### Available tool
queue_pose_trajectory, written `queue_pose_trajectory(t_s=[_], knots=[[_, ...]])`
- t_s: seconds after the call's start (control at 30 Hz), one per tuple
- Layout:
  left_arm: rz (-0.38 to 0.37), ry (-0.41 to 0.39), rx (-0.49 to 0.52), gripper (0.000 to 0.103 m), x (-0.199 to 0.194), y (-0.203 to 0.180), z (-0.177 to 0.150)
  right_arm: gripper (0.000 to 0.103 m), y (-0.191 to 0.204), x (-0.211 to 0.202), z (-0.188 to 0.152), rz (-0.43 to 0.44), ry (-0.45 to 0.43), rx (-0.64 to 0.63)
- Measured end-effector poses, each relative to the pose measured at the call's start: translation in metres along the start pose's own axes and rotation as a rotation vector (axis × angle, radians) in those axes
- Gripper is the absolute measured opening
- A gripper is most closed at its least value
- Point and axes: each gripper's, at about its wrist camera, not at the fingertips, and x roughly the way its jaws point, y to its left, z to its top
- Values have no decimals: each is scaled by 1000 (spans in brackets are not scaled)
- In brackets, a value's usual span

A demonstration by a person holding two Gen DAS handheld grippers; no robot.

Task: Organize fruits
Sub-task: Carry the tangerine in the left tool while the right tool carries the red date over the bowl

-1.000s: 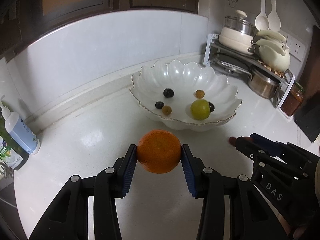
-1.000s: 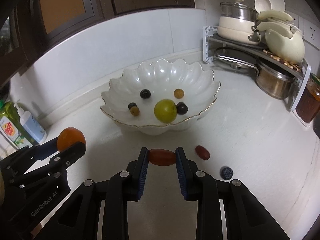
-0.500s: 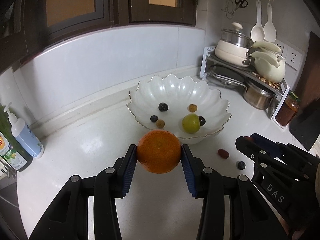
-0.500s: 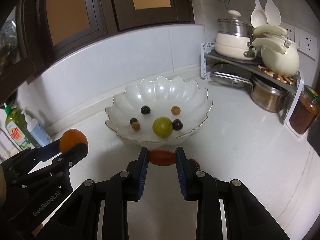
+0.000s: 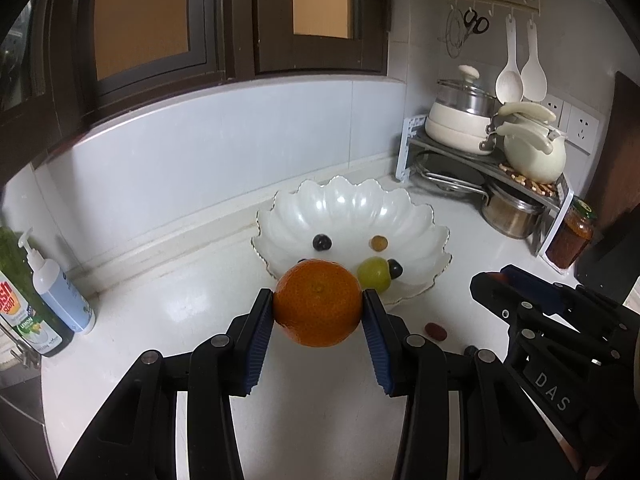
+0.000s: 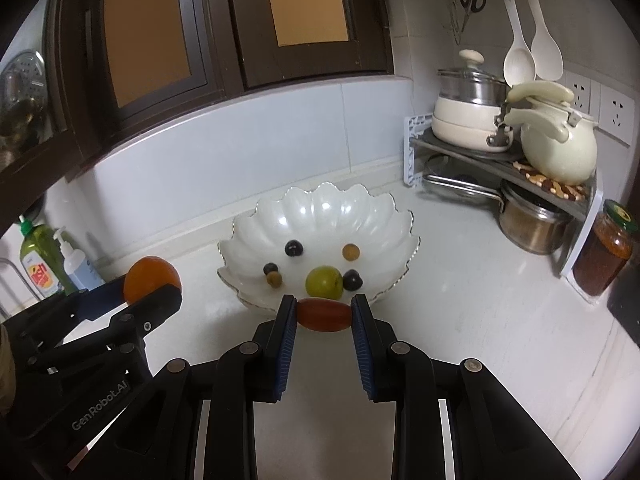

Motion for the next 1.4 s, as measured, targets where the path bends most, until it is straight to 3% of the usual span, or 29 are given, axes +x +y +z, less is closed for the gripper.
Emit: queue_pose_trajectory(t_s=[0.67, 1.13, 1.4], knots=[[-15, -31, -6, 44, 11, -8, 39, 29, -8, 5, 34, 30, -20, -21], [1, -16, -3, 44, 35, -6, 71, 29, -13, 29, 70, 10, -28, -57], [21, -1, 15, 44, 52, -5, 92, 29, -17, 54, 90, 29, 13, -59]])
